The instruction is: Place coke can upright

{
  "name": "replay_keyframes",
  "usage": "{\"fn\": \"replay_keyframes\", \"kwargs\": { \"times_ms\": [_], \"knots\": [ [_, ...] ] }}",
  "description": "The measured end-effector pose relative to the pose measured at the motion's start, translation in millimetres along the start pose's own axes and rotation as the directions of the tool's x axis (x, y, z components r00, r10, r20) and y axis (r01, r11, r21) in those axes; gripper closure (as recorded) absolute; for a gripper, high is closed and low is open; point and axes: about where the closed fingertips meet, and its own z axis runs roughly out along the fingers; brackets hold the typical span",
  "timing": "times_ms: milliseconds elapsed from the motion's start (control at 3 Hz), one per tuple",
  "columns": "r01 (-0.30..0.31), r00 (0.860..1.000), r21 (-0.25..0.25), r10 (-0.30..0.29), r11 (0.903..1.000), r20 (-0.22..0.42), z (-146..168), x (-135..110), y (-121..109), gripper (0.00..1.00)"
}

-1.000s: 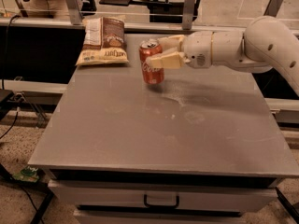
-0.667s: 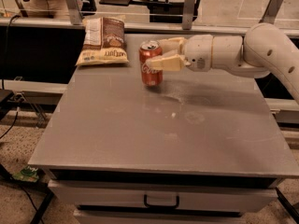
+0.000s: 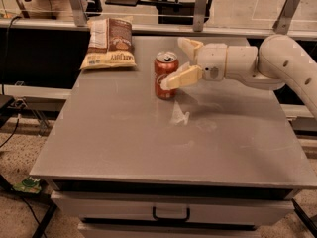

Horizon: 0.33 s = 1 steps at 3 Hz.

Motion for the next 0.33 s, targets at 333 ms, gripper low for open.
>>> {"fn": "replay_keyframes", "kwargs": {
  "times_ms": [333],
  "knots": [
    [0.0,1.0,0.0,0.0,1.0,0.0,0.0,0.0,0.0,0.0]
  ]
}}
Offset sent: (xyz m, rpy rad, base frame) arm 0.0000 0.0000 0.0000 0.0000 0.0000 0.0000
